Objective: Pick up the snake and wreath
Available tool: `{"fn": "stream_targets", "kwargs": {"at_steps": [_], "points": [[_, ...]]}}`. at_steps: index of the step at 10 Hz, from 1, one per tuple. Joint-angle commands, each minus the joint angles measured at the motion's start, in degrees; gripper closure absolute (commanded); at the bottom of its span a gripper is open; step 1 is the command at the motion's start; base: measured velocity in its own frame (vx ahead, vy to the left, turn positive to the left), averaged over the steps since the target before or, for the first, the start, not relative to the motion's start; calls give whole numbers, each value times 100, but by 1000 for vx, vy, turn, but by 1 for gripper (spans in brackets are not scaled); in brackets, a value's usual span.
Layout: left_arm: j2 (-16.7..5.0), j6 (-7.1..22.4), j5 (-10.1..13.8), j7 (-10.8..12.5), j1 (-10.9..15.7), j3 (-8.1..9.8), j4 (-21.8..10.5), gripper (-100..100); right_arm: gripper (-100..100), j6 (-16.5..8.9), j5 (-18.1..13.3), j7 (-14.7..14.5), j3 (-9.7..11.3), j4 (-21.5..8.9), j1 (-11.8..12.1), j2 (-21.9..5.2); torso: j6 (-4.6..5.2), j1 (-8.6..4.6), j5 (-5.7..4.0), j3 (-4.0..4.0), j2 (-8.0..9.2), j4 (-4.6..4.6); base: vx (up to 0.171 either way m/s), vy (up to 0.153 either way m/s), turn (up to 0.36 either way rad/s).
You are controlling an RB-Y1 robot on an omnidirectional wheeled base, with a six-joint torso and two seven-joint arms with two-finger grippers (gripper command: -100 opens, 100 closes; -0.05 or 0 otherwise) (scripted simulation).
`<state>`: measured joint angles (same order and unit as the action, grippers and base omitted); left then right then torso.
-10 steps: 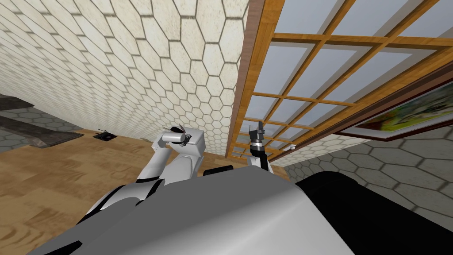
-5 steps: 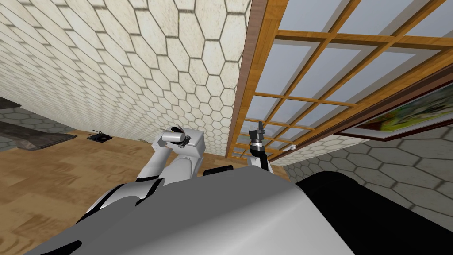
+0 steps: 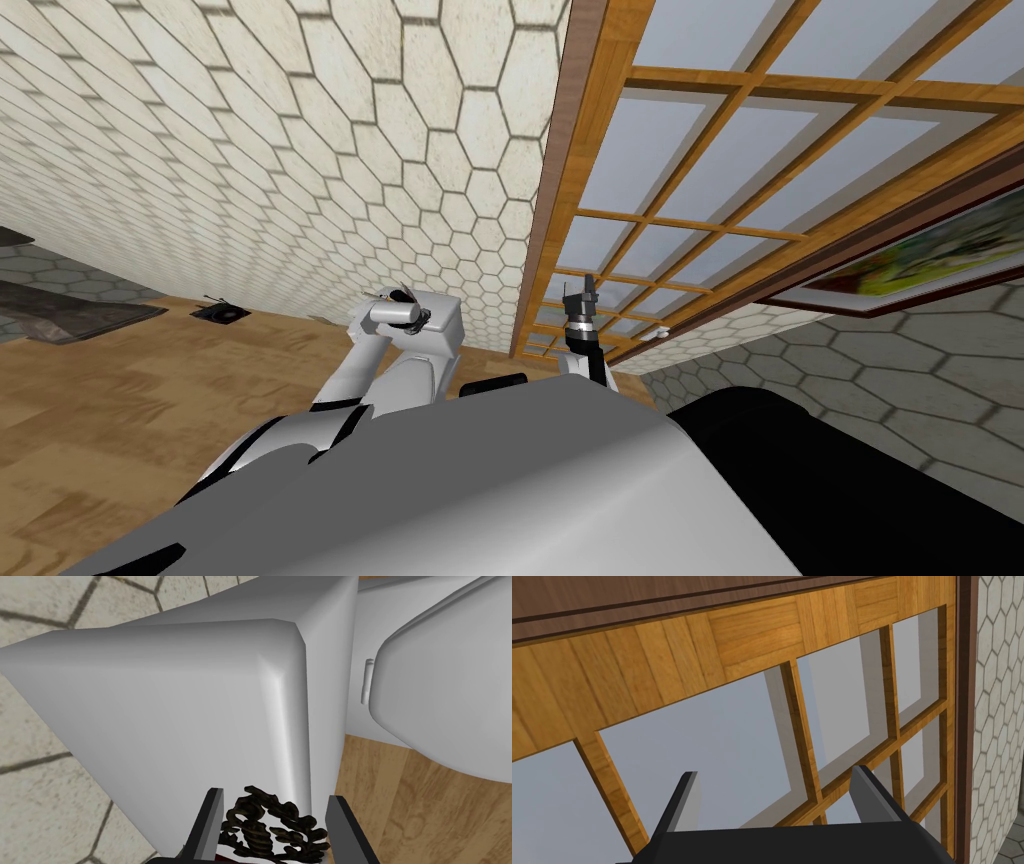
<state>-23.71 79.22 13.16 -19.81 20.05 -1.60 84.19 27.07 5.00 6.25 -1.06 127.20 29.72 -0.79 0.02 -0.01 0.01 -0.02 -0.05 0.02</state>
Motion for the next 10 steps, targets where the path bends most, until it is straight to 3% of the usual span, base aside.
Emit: {"fn": "stream_targets", "kwargs": {"at_steps": [1, 4, 5, 6, 8, 9, 10], "points": [[0, 0, 0, 0, 0, 0, 0, 100, 0, 0, 0, 0, 0, 0, 0, 0, 0, 0, 0, 0, 0, 0, 0, 0, 0], [4, -14, 4, 4, 11, 4, 9, 100, 0, 0, 0, 0, 0, 0, 0, 0, -4, -5, -4, -5, -3, -8, 0, 0, 0], [5, -16, 5, 5, 12, 4, 10, 0, 0, 0, 0, 0, 0, 0, 0, 0, -4, -6, -5, -6, -4, -9, 0, 0, 0], [-26, 141, 33, -6, 21, 17, 138, 100, 0, 0, 0, 0, 0, 0, 0, 0, -5, -6, -5, -7, -5, -9, -13, -14, 38], [-59, 308, 72, -14, 48, 38, 278, 100, 0, 0, 0, 0, 0, 0, 0, 0, -6, -16, -10, -3, 4, -8, -21, -22, 29], [-44, 227, 57, -9, 47, 31, 213, 100, 0, 0, 0, 0, 0, 0, 0, 0, -5, -19, -11, -2, 5, -8, -9, -11, 9], [-46, 248, 60, -7, 47, 34, 223, 0, 0, 0, 0, 0, 0, 0, 0, 0, -3, -15, -10, -5, 0, -10, 0, 0, 0]]}}
